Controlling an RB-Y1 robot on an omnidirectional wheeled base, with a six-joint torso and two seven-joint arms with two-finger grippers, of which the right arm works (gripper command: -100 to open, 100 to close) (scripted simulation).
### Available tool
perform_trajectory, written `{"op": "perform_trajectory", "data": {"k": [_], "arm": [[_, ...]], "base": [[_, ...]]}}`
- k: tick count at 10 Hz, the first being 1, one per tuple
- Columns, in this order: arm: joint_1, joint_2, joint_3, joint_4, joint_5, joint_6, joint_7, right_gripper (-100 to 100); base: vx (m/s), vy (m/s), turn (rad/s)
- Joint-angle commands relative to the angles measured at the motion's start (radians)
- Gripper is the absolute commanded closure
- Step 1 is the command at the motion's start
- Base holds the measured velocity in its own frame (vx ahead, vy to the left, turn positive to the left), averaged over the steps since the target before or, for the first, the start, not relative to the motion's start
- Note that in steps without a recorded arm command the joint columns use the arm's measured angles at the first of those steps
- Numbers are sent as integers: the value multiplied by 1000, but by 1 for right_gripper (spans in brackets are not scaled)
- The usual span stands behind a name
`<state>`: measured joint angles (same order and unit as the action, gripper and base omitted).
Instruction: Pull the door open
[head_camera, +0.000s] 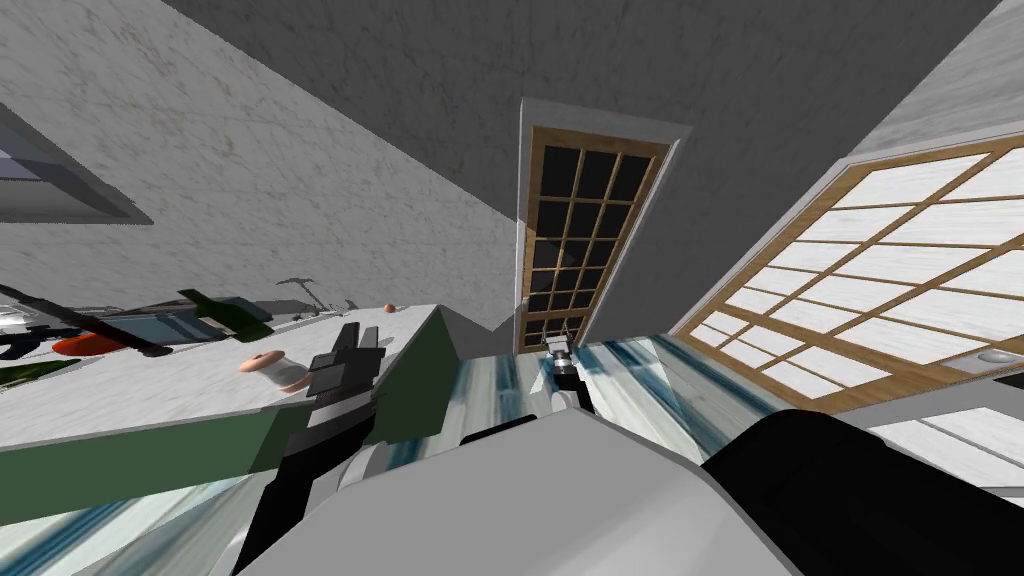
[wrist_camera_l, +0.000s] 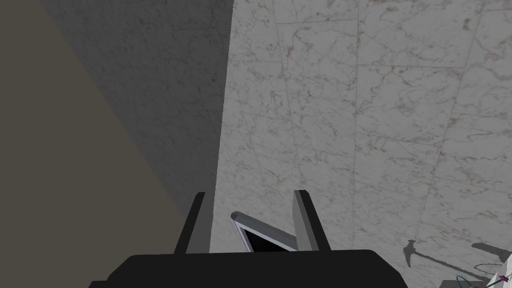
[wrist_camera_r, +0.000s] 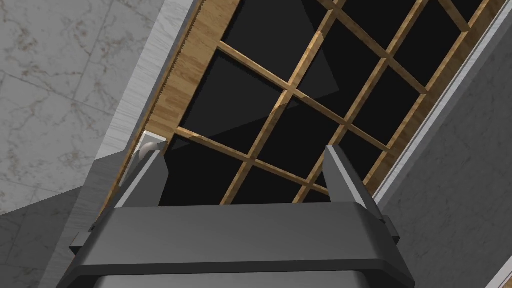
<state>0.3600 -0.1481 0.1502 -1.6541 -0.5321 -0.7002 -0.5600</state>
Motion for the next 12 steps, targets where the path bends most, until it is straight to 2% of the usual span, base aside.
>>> {"op": "perform_trajectory", "data": {"k": [1, 12], "arm": [[-9, -7, 10, 43, -27, -24, -29, -100], [-71, -61, 83, 336, -277, -163, -259, -100]], "base": [[55, -22, 110], [82, -54, 197]]}}
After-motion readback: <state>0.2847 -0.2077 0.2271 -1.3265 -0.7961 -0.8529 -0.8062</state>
